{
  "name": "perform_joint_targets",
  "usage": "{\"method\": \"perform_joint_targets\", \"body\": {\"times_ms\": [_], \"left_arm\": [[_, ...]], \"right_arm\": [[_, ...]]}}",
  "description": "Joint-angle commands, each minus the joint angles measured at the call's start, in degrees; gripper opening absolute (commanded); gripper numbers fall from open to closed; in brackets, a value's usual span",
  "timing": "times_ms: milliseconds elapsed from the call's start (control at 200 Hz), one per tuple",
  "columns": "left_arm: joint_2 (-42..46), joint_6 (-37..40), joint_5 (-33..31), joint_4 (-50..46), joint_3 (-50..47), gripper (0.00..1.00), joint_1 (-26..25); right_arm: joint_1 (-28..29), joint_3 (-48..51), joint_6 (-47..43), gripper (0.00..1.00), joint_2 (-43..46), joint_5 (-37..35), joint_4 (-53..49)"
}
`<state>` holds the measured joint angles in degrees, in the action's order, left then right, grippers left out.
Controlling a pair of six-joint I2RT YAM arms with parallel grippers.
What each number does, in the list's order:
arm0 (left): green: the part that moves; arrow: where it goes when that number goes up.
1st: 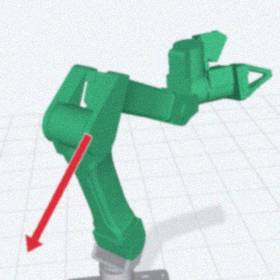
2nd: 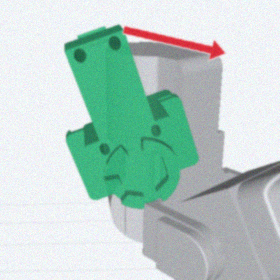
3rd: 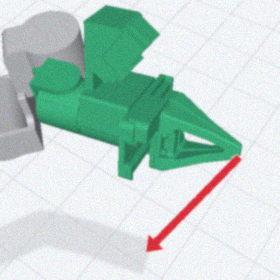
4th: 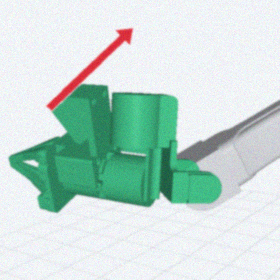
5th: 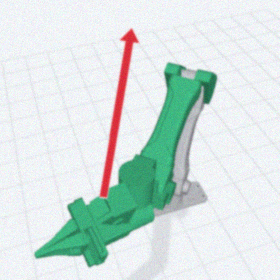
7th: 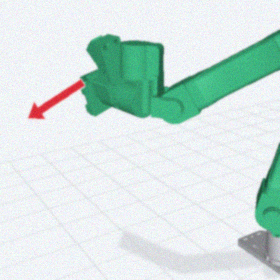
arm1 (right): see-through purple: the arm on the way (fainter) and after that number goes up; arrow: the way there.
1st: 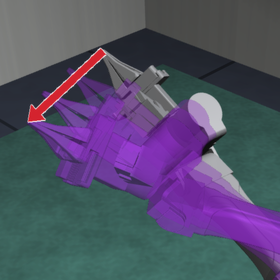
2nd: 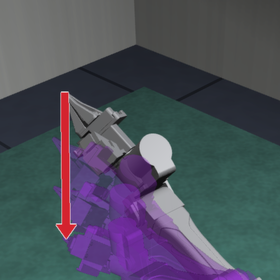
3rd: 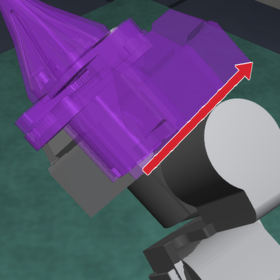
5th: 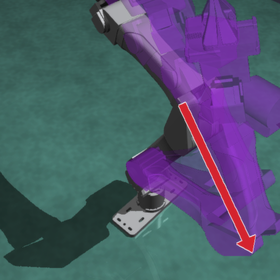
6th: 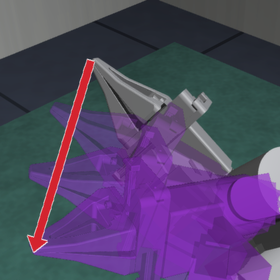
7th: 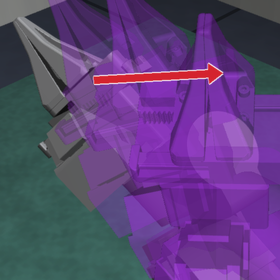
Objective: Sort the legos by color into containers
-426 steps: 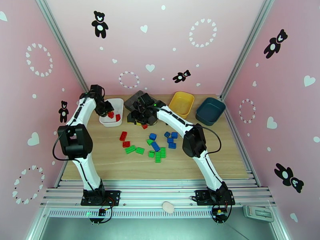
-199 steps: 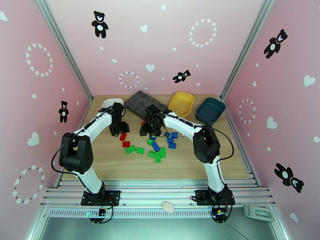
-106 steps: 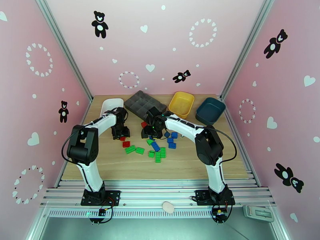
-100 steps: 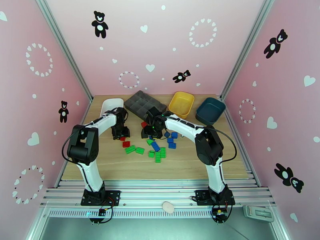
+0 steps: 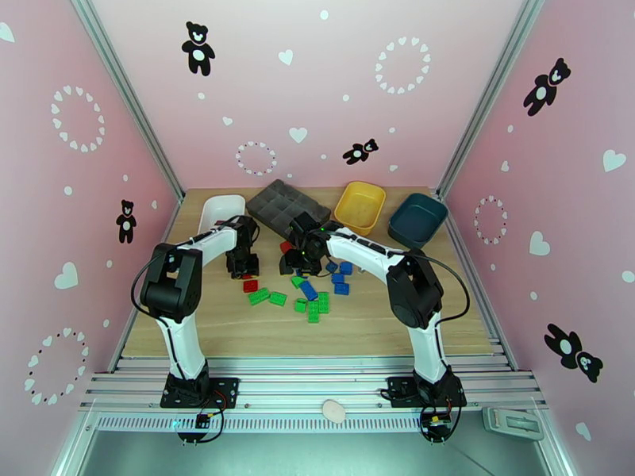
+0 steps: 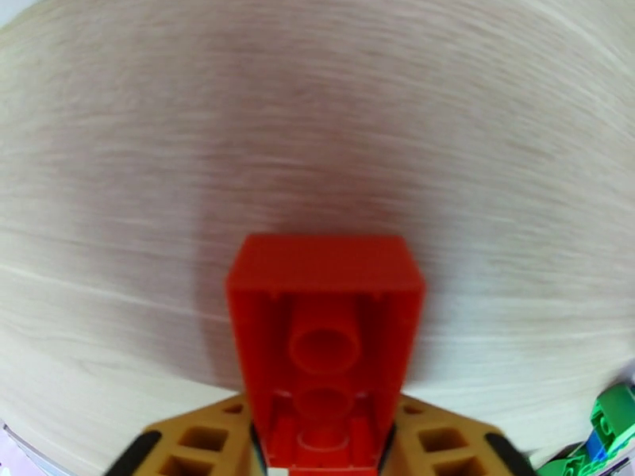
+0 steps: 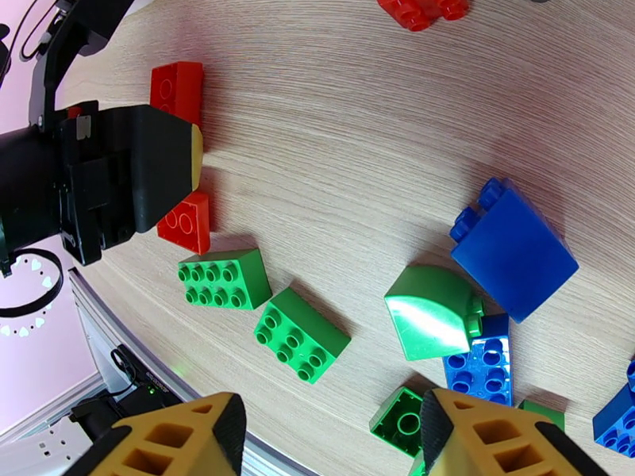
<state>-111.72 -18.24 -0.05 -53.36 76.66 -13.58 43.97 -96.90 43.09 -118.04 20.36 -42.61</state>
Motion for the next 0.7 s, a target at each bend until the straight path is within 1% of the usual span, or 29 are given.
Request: {"method": "perform_joint_targets", "body": {"times_ms": [0, 175, 350, 571, 696], "left_arm": [[0.12, -0.28, -1.04, -0.75, 2.41, 0.36, -1.07], [1.25, -1.33, 0.20, -1.65, 4.54, 0.32, -2.48], [3.05, -2.89, 3.86, -1.08, 5.01, 0.31, -2.77], [4.91, -2.89, 7.09, -1.19, 6.75, 0.30, -2.76], [5.60, -2.84, 8.36, -1.81, 8.81, 0.30, -2.03]], "right_arm": [[0.50, 0.08, 0.16, 0.62, 2.20, -0.37, -0.10], [0.42, -0.82, 0.02, 0.62, 1.61, -0.24, -0.38], [0.42, -3.30, -0.20, 0.62, 0.04, 0.22, -0.92], [0.42, -8.79, 0.29, 0.62, -3.78, 2.00, -1.82], [0.42, -13.57, 0.33, 0.62, -6.28, 3.08, -2.35]]}}
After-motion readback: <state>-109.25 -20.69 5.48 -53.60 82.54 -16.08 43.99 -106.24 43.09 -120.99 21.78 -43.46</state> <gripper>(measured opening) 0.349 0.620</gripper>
